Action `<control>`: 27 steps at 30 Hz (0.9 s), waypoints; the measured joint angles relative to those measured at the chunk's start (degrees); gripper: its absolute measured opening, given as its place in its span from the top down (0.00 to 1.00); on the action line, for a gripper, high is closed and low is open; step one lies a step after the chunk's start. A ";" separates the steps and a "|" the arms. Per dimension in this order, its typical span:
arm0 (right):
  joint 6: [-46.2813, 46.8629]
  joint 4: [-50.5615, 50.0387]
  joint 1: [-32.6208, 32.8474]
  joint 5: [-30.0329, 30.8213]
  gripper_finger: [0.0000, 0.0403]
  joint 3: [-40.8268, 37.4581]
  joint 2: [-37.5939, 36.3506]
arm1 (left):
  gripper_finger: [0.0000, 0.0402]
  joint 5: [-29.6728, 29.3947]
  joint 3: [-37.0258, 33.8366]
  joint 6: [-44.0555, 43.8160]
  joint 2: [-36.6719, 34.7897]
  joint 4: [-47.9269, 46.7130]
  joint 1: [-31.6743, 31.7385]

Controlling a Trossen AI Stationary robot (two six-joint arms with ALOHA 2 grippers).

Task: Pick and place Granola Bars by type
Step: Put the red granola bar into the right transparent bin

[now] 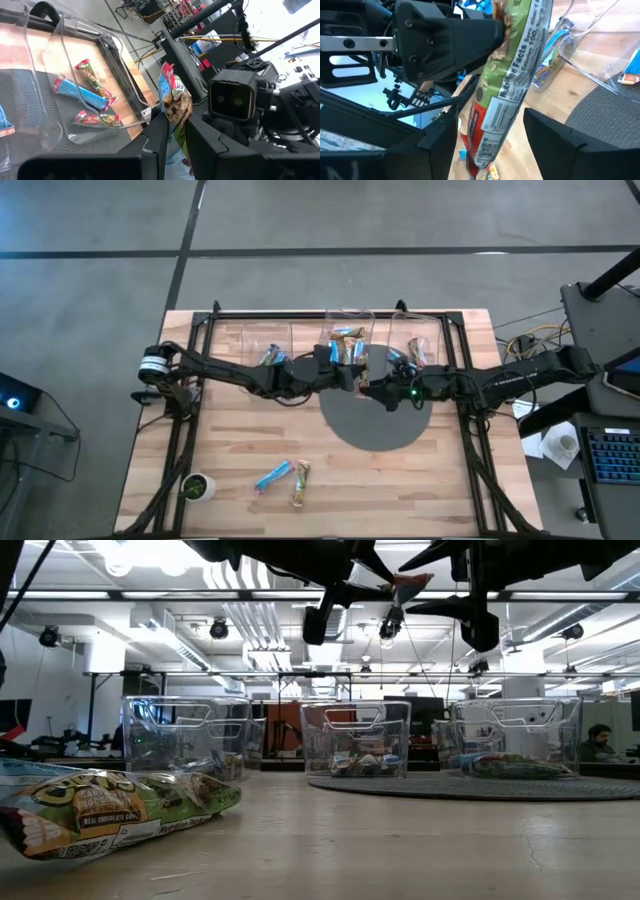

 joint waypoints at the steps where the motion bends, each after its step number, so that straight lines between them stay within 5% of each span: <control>1: 0.24 0.00 0.00 0.00 0.46 0.00 0.00 | 0.88 0.00 0.00 0.03 0.00 -0.06 0.00; 15: 0.09 -0.01 0.00 -0.06 0.72 -0.02 0.00 | 0.87 0.72 0.00 3.79 0.00 -0.02 -0.27; 27: -1.29 -0.27 0.00 0.88 0.84 -0.04 0.00 | 0.60 0.70 0.00 7.84 -0.02 -0.31 -0.37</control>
